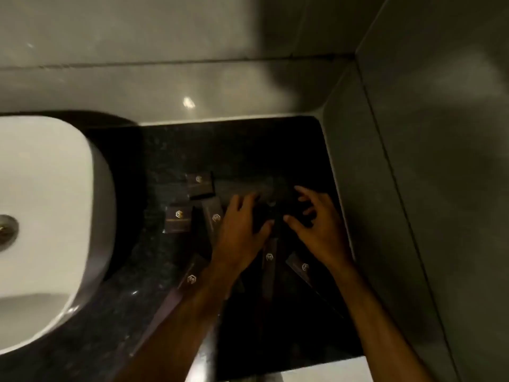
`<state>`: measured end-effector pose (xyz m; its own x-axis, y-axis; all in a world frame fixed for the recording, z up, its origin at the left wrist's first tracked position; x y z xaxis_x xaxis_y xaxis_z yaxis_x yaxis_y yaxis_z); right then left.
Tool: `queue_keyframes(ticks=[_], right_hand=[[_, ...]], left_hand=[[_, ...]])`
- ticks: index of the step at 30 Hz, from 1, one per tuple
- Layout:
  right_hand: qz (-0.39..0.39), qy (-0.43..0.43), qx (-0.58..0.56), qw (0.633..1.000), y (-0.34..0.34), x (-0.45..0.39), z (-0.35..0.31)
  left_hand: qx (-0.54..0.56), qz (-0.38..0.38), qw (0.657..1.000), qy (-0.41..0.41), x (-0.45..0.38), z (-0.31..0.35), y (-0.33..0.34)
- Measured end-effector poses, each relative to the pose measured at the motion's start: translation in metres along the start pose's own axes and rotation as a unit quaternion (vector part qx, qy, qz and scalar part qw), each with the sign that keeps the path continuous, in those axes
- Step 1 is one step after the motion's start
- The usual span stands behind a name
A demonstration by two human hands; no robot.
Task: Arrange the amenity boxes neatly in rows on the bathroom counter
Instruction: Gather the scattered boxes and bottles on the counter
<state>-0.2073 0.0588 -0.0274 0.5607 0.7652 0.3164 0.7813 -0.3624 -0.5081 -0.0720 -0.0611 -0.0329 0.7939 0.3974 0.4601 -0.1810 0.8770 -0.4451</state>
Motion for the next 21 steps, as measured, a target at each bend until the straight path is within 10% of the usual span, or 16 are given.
queue_keyframes(ticks=[21], right_hand=[[0.056,-0.046,0.043,0.996,0.000,-0.008,0.008]], left_hand=[[-0.092,0.115,0.989,0.012,-0.017,-0.002,-0.004]])
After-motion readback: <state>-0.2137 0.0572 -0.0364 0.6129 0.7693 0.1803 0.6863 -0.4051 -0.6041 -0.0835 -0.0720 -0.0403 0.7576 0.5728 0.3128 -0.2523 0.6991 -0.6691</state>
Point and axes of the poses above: each hand's wrist, its own x-axis away from the middle knuckle, its own y-axis out of the palm, z = x × y, the point moved 10 cm from there along -x, towards the middle knuckle, and after that the axes turned 15 degrees about -z, right-handed, at the moved point
